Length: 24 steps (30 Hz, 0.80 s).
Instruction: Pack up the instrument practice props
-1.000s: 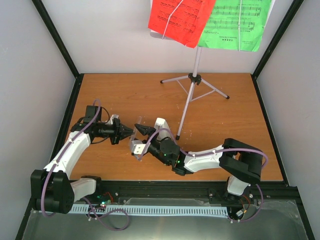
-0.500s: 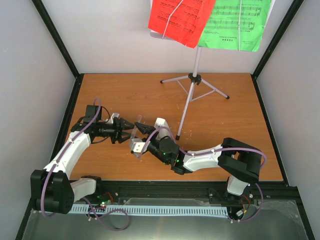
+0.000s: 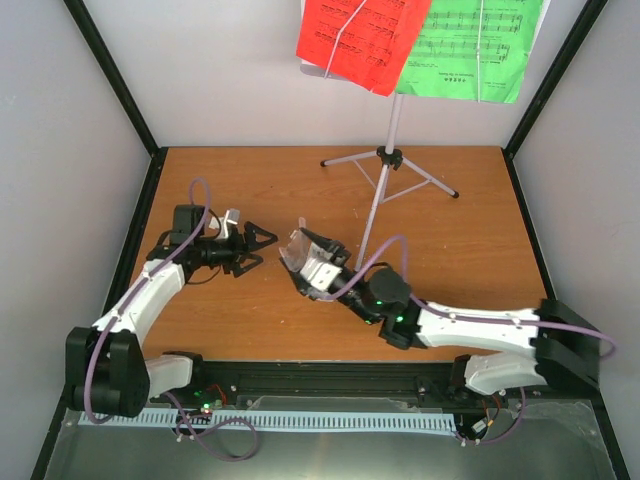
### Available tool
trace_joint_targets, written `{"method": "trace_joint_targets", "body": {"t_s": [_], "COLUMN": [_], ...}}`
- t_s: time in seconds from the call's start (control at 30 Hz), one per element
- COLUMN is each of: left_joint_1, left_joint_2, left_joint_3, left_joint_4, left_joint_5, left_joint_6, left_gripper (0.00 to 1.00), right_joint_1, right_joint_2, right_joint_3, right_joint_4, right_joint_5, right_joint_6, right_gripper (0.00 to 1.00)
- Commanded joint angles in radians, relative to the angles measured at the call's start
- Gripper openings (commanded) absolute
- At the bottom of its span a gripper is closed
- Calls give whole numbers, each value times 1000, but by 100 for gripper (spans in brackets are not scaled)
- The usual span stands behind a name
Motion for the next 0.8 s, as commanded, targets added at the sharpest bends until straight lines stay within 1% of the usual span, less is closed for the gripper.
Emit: {"method": "trace_joint_targets", "body": {"t_s": [0.0, 0.03, 0.23, 0.37, 0.47, 0.5, 0.6, 0.67, 0.77], "left_joint_1": [-11, -19, -155, -164, -165, -165, -165, -164, -174], "left_joint_2": [63, 88, 237, 274, 286, 288, 296, 320, 361], "left_joint_3": [-94, -108, -91, -102, -91, -88, -84, -75, -60], "left_joint_4": [249, 300, 347, 377, 340, 324, 287, 274, 240], "left_joint_5": [4, 3, -77, -117, -170, -209, -298, -303, -282], "left_joint_6": [95, 100, 135, 133, 163, 173, 187, 194, 211], "left_gripper": [99, 99, 96, 91, 85, 83, 81, 79, 72], "right_joint_1": [-26, -31, -78, -126, -180, -203, -257, -264, -269], "right_joint_2": [-170, -210, -427, -513, -530, -527, -494, -463, -410], "right_joint_3": [-34, -38, -65, -103, -130, -140, -157, -163, -161], "right_joint_4": [-226, -299, -620, -775, -858, -877, -918, -926, -925], "right_joint_5": [-10, -5, 47, 93, 96, 81, 23, 0, -23], "right_joint_6": [224, 265, 543, 671, 760, 790, 856, 881, 908], "right_gripper": [63, 62, 63, 63, 63, 63, 63, 63, 63]}}
